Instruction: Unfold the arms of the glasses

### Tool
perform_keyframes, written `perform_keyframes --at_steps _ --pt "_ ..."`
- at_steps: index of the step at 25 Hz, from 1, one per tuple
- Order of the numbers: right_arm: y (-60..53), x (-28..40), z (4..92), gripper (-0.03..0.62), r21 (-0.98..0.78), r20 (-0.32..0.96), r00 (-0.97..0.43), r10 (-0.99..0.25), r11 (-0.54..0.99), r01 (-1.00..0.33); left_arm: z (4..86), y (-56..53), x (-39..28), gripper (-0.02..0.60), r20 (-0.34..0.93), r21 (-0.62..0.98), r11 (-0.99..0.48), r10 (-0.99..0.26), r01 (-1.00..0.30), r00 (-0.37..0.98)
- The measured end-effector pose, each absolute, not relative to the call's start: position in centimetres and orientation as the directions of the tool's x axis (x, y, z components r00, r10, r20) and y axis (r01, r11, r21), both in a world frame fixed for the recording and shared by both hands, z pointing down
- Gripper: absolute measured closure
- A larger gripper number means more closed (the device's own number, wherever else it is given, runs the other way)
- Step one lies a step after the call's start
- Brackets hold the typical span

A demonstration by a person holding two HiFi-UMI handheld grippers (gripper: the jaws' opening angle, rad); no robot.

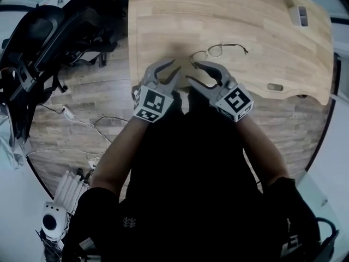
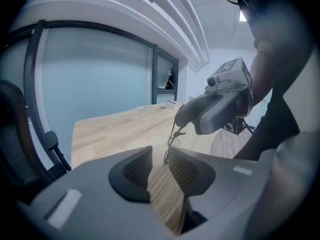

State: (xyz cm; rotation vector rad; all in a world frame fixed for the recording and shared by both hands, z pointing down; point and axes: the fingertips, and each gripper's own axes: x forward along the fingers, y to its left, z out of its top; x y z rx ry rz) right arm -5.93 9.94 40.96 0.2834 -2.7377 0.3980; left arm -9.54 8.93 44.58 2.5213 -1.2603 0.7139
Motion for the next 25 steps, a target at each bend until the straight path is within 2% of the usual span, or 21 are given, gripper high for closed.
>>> perform_keyframes --at_steps 10,18,21,23,25 --pt "9.7 -6.8 39.9 0.407 -0.207 0.387 -0.912 -0.134 0.952 -0.227 43.5 9.4 -11.4 0.471 0.490 0.002 -0.548 -0.728 -0.836 0.479" --pt "4.8 -2.2 33.1 0.410 -0.087 0.267 -0.898 -0.351 0.919 -0.385 38.6 6.8 -12.1 0.481 0.405 -0.041 -0.492 -0.803 -0.869 0.436" --pt "2.3 0.8 30.9 0.439 -0.066 0.227 -0.866 -0.445 0.880 -0.470 36.3 5.9 -12.2 0.511 0.376 -0.076 -0.469 -0.830 -0.880 0.411" --pt "0.9 2.7 30.1 0.486 -0.067 0.217 -0.848 -0.483 0.860 -0.507 34.9 5.4 -12.1 0.559 0.352 -0.085 -0.451 -0.848 -0.888 0.397" --pt "-0.2 4.5 29.8 0.526 -0.067 0.216 -0.835 -0.506 0.845 -0.530 33.9 4.9 -12.1 0.574 0.343 -0.093 -0.437 -0.858 -0.895 0.383"
